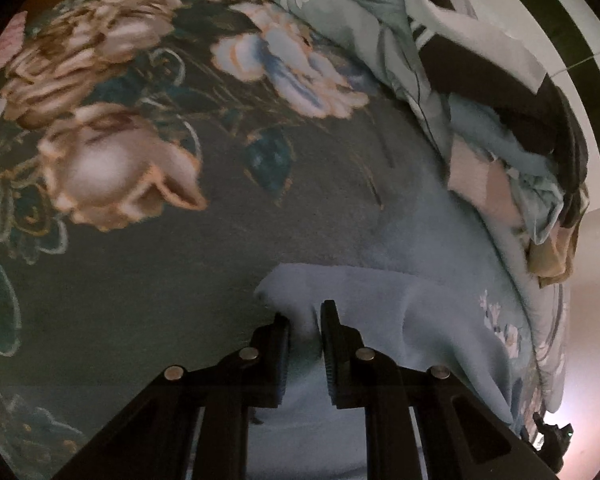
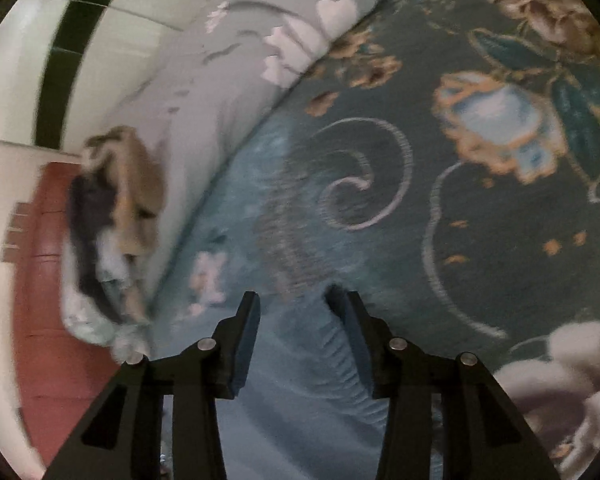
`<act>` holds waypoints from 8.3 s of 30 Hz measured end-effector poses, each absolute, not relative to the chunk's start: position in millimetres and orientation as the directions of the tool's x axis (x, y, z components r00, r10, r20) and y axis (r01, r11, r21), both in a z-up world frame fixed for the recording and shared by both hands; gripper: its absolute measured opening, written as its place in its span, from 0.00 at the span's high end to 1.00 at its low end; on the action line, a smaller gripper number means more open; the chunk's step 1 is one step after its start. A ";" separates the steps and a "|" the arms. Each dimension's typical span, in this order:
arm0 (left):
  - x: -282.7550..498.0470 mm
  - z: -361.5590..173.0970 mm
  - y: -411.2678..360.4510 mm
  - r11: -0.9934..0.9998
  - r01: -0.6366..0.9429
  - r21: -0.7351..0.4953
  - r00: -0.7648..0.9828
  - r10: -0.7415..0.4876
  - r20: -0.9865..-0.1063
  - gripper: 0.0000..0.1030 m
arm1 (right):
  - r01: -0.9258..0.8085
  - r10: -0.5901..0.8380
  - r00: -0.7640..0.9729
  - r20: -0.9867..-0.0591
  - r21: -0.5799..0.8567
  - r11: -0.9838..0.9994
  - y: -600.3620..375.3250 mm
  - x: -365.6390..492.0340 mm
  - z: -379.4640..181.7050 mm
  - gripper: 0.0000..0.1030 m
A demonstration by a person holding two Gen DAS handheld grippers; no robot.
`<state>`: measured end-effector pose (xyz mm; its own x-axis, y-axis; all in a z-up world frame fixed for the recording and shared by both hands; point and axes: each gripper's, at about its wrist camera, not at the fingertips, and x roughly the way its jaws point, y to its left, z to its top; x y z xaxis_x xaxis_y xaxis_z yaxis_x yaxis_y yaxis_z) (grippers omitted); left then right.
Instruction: Fold clothes
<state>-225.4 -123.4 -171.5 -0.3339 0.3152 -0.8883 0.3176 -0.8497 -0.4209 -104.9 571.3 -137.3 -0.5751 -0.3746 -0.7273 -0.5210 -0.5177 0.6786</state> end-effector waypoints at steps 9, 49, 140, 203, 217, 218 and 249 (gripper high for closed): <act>-224.8 -191.9 -131.2 -0.822 0.365 -0.436 -0.303 0.338 -0.891 0.82 | -0.524 -0.458 -0.591 -0.664 0.747 -0.409 575.8 -113.7 -160.1 0.57; -293.4 -151.6 -147.8 -0.848 0.371 -0.378 -0.298 0.277 -0.914 0.57 | -0.543 -0.268 -0.622 -0.736 0.651 -0.531 594.6 -92.1 -112.0 1.00; -352.8 -165.0 -148.5 -0.591 0.623 -0.513 -0.284 0.439 -0.852 0.65 | -0.742 -0.277 -0.538 -0.796 0.603 -0.292 589.3 -174.4 -127.4 0.96; -139.3 -123.3 -194.9 -0.564 0.520 -0.641 -0.534 0.371 -0.760 0.99 | -0.606 -0.276 -0.699 -0.659 0.752 -0.262 557.2 49.3 -116.7 0.88; -80.3 -147.7 -202.3 -0.469 0.575 -0.670 -0.497 0.449 -0.742 0.99 | -0.715 -0.279 -0.610 -0.742 0.667 -0.210 557.6 81.8 -141.8 0.82; -79.1 -147.6 -199.3 -0.469 0.569 -0.675 -0.498 0.456 -0.737 0.99 | -0.718 -0.268 -0.604 -0.750 0.659 -0.225 557.6 82.0 -136.6 0.81; -153.3 -151.1 -140.9 -0.594 0.519 -0.614 -0.454 0.417 -0.787 0.60 | -0.337 -0.352 -0.731 -0.585 0.758 -0.559 376.3 -47.7 -89.5 0.31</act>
